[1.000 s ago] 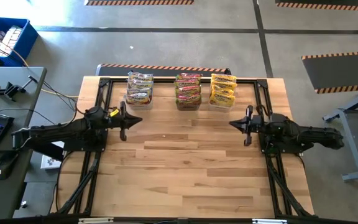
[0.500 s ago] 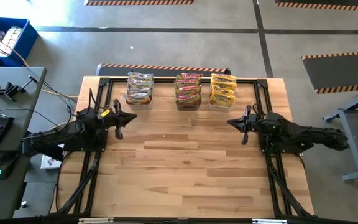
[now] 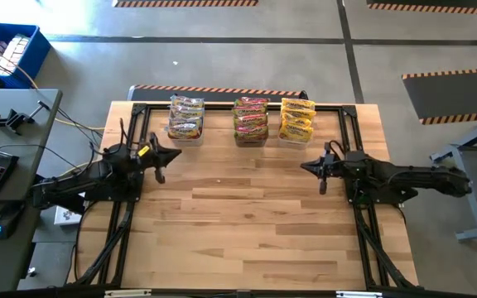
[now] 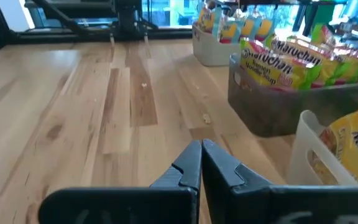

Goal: Sort Maruchan noodles
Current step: Return to Home Position

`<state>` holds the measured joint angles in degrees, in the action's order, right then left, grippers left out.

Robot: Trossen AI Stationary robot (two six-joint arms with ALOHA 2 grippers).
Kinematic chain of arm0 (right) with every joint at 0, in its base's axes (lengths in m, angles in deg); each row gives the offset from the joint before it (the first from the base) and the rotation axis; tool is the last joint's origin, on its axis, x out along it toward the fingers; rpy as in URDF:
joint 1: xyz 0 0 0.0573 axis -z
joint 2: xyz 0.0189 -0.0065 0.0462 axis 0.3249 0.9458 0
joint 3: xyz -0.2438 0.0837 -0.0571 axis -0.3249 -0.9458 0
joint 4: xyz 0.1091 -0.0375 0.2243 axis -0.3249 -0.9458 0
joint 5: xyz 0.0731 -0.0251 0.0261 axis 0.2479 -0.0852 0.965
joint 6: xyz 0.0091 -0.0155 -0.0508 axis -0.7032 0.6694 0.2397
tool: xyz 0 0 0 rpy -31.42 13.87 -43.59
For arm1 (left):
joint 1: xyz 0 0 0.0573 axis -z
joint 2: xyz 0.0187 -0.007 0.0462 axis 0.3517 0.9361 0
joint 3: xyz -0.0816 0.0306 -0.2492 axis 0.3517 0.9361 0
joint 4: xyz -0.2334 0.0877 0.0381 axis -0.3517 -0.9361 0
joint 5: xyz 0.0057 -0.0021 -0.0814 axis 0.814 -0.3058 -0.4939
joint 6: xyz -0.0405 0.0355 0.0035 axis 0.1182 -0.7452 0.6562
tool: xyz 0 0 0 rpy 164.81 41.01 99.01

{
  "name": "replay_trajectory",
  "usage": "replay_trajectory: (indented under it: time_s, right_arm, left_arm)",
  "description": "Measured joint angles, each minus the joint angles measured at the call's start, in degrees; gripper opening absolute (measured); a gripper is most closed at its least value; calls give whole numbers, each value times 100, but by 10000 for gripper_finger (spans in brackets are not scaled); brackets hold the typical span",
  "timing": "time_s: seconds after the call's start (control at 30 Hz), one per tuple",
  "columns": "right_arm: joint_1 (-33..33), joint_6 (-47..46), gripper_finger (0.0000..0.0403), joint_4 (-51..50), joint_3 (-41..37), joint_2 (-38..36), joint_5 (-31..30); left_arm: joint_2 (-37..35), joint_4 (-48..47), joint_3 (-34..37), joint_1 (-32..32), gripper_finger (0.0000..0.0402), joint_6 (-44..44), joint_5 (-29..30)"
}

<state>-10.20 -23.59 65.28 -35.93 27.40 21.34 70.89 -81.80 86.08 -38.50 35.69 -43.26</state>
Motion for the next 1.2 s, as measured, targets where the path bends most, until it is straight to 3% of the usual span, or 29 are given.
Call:
replay_trajectory:
  time_s: [0.13, 0.33, 0.57, 0.77, 0.87, 1.03, 1.2]
  right_arm:
    - [0, -230, 0, 0, 0, 110, -2]
    - [-2, -706, 0, 39, -2, 63, -269]
    - [0, -297, 0, 167, -4, -540, -986]
    - [-4, 118, 0, 114, -7, -1443, -521]
    - [-7, 200, 0, 138, -9, -1470, -486]
    - [0, 484, 0, 195, -9, -1448, -1097]
    - [0, 449, 0, 192, -9, -1448, -1076]
  left_arm:
    - [28, -31, 0, -11, 1, -51, 448]
    - [117, -48, 0, -12, 1, -143, 470]
    - [177, -36, 0, -11, 1, -243, 467]
    - [177, -37, 0, -11, 1, -243, 465]
    - [177, -37, 0, -11, 1, -243, 458]
    - [181, -36, 0, -11, 1, -243, 445]
    - [181, -37, 0, -11, 1, -243, 443]
